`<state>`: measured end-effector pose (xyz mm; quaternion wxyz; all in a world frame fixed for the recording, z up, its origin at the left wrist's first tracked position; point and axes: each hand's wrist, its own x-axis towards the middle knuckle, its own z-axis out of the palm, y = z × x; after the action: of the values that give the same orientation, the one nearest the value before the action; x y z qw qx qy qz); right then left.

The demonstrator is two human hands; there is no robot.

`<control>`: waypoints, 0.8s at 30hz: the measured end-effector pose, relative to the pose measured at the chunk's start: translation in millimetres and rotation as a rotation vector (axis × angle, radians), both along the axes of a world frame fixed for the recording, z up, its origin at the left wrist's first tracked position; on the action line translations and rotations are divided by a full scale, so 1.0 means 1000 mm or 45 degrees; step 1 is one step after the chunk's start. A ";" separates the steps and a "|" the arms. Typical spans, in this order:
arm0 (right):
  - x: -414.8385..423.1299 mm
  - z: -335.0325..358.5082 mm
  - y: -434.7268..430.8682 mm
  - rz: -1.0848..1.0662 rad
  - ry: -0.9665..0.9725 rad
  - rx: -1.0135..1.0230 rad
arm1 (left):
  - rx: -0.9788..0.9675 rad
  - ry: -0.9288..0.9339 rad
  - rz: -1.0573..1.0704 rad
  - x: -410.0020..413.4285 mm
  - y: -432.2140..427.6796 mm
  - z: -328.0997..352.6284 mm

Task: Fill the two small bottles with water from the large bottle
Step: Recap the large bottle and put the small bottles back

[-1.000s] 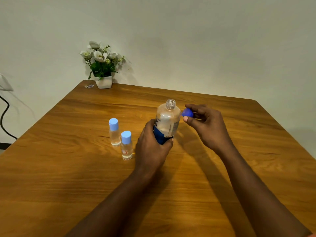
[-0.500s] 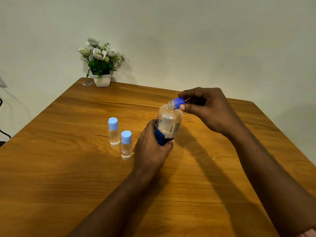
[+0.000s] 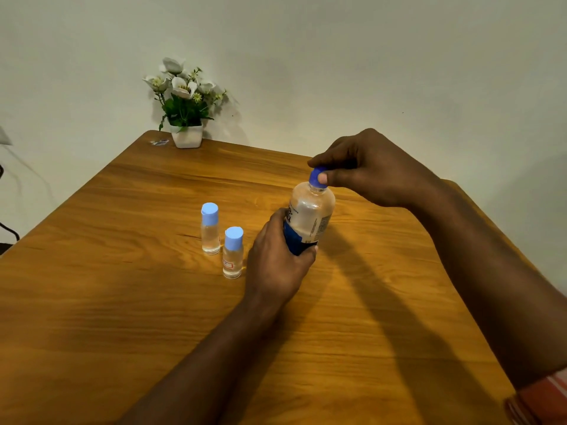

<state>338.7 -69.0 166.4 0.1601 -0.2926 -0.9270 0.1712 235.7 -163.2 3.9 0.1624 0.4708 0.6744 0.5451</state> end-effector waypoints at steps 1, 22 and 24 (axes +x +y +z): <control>-0.001 0.001 0.000 -0.015 -0.018 0.028 | 0.001 0.002 0.000 0.000 0.000 0.000; 0.002 0.008 -0.001 0.007 -0.090 -0.043 | -0.024 0.031 0.007 -0.001 0.001 0.002; 0.000 0.008 -0.001 0.012 -0.102 -0.025 | -0.031 0.033 0.012 -0.001 0.001 0.001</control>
<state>339.1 -69.5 173.9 0.1190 -0.2966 -0.9323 0.1693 235.0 -161.8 5.0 0.1568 0.4727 0.6852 0.5314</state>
